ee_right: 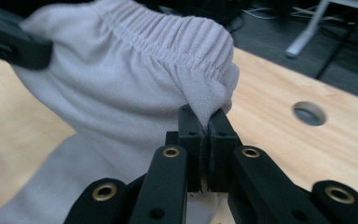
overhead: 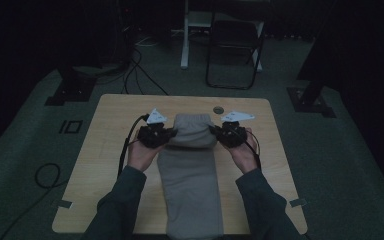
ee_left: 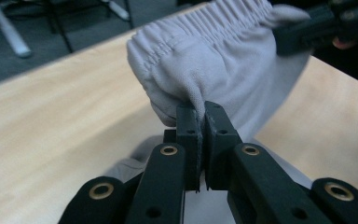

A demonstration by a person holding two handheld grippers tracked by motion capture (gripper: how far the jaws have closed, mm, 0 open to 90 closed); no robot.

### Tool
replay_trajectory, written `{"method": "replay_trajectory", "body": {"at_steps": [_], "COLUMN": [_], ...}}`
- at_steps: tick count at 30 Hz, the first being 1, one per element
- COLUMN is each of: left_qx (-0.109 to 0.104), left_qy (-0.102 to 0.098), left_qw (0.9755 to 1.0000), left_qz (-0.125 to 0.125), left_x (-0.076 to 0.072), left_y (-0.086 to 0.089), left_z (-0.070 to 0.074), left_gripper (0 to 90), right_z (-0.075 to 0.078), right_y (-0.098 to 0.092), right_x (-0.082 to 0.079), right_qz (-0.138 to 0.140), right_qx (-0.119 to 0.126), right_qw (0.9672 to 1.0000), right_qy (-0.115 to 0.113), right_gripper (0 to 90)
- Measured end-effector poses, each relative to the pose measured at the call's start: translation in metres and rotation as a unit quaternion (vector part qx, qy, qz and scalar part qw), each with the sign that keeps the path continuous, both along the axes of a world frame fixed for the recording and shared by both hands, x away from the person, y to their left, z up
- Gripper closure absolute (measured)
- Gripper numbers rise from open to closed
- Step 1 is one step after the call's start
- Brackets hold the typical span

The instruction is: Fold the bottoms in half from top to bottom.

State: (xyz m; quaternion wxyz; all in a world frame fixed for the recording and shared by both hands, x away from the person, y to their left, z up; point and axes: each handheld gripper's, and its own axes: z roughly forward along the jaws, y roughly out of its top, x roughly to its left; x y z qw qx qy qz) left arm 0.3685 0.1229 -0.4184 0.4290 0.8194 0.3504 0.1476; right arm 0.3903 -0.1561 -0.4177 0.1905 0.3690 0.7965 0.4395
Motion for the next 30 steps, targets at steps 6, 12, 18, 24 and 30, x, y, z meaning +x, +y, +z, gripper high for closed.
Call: {"method": "replay_trajectory", "body": {"at_steps": [6, 12, 18, 24, 30], "left_qx": [0.027, 0.031, 0.044, 0.043, 0.028], "left_qy": [0.037, 0.092, 0.127, 0.117, 0.105], "left_qw": [0.9988, 0.9952, 0.9908, 0.9922, 0.9938], "left_qz": [-0.015, -0.010, -0.012, -0.003, 0.024], "left_x": [-0.029, -0.034, -0.043, -0.040, -0.015], "left_y": [0.002, 0.004, 0.000, 0.001, 0.004], "left_z": [-0.043, -0.087, -0.116, -0.123, -0.126], "left_gripper": [85.8, 85.8, 85.8, 85.5, 85.5], "right_z": [-0.033, -0.076, -0.115, -0.124, -0.126], "right_y": [-0.001, 0.004, 0.008, 0.009, 0.013], "right_x": [-0.033, -0.047, -0.061, -0.061, -0.039], "right_qz": [0.043, 0.057, 0.058, 0.054, 0.039], "right_qx": [-0.033, -0.051, -0.063, -0.059, -0.048], "right_qw": [0.9979, 0.9933, 0.9871, 0.9877, 0.9897], "right_qy": [0.037, 0.087, 0.135, 0.134, 0.129], "right_gripper": [87.8, 87.7, 87.4, 86.9, 86.9]}}
